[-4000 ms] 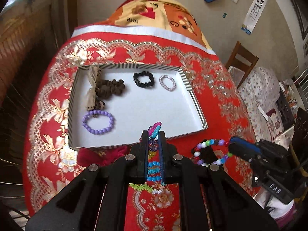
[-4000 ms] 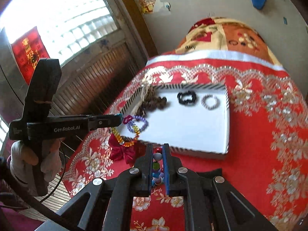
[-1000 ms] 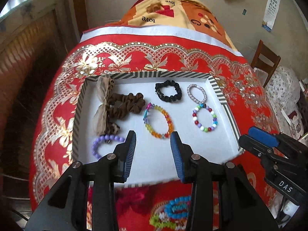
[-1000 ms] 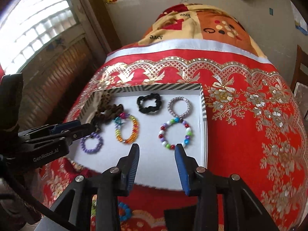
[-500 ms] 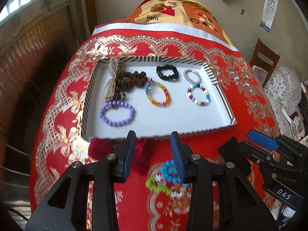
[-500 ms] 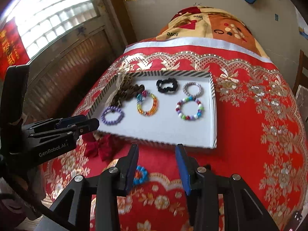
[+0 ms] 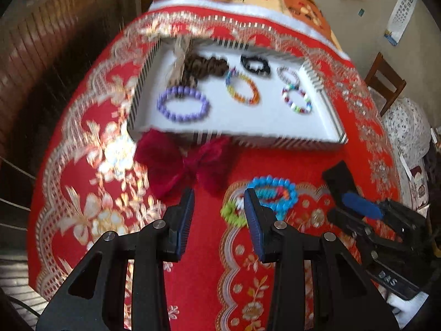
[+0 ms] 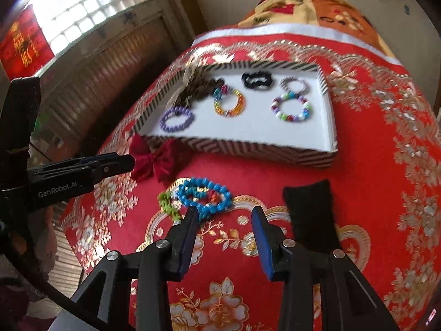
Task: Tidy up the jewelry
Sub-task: 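Move both open tools back to the blue and pastel bracelets, then grasp the pastel bead bracelet with left tool while right tool grasps the blue bead bracelet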
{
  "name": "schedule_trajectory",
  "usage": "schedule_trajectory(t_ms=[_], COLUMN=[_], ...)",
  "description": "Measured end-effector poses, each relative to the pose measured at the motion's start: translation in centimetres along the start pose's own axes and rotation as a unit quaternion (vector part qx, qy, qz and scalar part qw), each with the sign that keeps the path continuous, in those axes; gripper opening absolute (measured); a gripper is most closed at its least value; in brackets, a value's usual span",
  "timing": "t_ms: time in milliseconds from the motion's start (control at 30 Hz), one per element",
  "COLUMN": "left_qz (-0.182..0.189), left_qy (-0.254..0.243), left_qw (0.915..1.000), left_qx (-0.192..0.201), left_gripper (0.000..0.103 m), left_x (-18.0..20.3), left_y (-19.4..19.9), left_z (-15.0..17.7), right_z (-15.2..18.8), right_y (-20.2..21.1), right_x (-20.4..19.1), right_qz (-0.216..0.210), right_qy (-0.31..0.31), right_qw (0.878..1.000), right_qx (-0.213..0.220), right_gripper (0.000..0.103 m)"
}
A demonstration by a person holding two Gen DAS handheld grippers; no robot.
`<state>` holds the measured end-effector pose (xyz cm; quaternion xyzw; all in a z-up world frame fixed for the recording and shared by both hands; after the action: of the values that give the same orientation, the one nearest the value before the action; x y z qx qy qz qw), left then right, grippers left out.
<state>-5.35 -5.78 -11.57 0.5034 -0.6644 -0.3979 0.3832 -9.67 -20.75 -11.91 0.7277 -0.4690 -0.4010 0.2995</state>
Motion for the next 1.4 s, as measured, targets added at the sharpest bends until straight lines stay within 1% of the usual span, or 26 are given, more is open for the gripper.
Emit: schedule_trajectory(t_ms=[100, 233, 300, 467, 500, 533, 567, 633, 733, 833, 967, 1033, 1100, 1133, 1167, 1200, 1233, 1300, 1333, 1400], left_qz=[0.005, 0.010, 0.011, 0.012, 0.011, 0.008, 0.006, 0.003, 0.005, 0.006, 0.021, 0.017, 0.013, 0.013, 0.014, 0.020, 0.031, 0.039, 0.042, 0.050], left_qy=[0.000, -0.003, -0.005, -0.017, -0.023, -0.031, -0.038, -0.050, -0.053, -0.057, -0.060, -0.071, -0.079, -0.081, -0.083, -0.086, -0.079, -0.064, -0.061, -0.054], left_qw=[0.9997, 0.9990, 0.9986, 0.9978, 0.9974, 0.9975, 0.9975, 0.9969, 0.9968, 0.9964, 0.9954, 0.9951, 0.9950, 0.9951, 0.9952, 0.9951, 0.9951, 0.9953, 0.9955, 0.9956], left_qx=[-0.024, -0.043, -0.051, -0.063, -0.067, -0.063, -0.060, -0.060, -0.060, -0.062, -0.071, -0.066, -0.060, -0.055, -0.050, -0.045, -0.050, -0.061, -0.060, -0.058], left_gripper=[0.036, 0.036, 0.037, 0.042, 0.042, 0.043, 0.043, 0.044, 0.044, 0.044, 0.044, 0.044, 0.044, 0.040, 0.021, 0.015, 0.013, 0.012, 0.009, 0.009], left_x=[-0.1, 0.1, 0.2, 0.6, 0.8, 0.9, 1.1, 1.3, 1.6, 1.8, 2.5, 2.8, 3.1, 3.2, 3.3, 3.4, 3.4, 3.1, 3.0, 2.9], left_y=[-1.4, -2.8, -3.7, -5.1, -5.4, -5.4, -5.5, -5.6, -5.7, -5.8, -5.9, -5.9, -5.9, -5.9, -6.0, -6.1, -6.1, -6.2, -6.0, -5.2], left_z=[1.2, 1.9, 2.0, 1.9, 2.0, 1.9, 1.8, 1.6, 1.4, 1.4, 1.6, 1.7, 1.8, 1.8, 1.7, 1.6, 1.6, 1.6, 1.5, 1.4], right_z=[0.0, -0.4, -0.8, -1.0, -1.1, -1.1, -1.2, -1.2, -1.2, -1.4, -1.3, -1.1, -1.2, -1.3, -1.4, -1.4, -1.6, -2.1, -2.3, -3.2], right_y=[-1.9, -4.3, -5.4, -7.1, -7.1, -7.1, -7.1, -6.9, -6.5, -6.5, -6.5, -6.4, -6.4, -6.5, -6.5, -6.4, -6.2, -5.3, -4.8, -3.4], right_x=[0.4, 0.7, 0.8, 1.0, 1.0, 1.1, 1.2, 1.6, 2.3, 2.4, 2.3, 2.3, 2.5, 2.5, 2.7, 2.7, 2.7, 2.3, 2.1, 1.6], right_qz=[0.014, 0.019, 0.028, 0.041, 0.047, 0.055, 0.057, 0.058, 0.057, 0.047, 0.044, 0.045, 0.046, 0.044, 0.042, 0.039, 0.033, 0.019, 0.015, 0.005], right_qy=[0.015, 0.024, 0.036, 0.053, 0.061, 0.071, 0.073, 0.072, 0.056, 0.044, 0.044, 0.047, 0.046, 0.042, 0.037, 0.032, 0.027, 0.020, 0.019, 0.018], right_qw=[1.000, 0.999, 0.998, 0.996, 0.995, 0.994, 0.994, 0.994, 0.995, 0.997, 0.997, 0.997, 0.997, 0.997, 0.998, 0.998, 0.999, 0.999, 1.000, 1.000], right_qx=[-0.017, -0.036, -0.045, -0.063, -0.062, -0.060, -0.060, -0.061, -0.063, -0.052, -0.047, -0.045, -0.043, -0.041, -0.039, -0.037, -0.033, -0.020, -0.015, 0.002], right_gripper=[0.038, 0.036, 0.035, 0.029, 0.028, 0.026, 0.023, 0.020, 0.020, 0.020, 0.021, 0.020, 0.013, 0.009, 0.008, 0.008, 0.008, 0.008, 0.008, 0.008])
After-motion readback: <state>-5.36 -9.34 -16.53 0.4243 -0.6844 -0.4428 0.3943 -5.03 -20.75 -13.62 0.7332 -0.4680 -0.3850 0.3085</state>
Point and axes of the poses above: each gripper's, at about its wrist camera, not at the fingertips, and y roughly against the way its jaws point, x to its right, z to its underside, the point moved 10 cm from there along -y, roughly the way its jaws point, and after that the axes turned 3 degrees about -z, right-handed, at the moved point
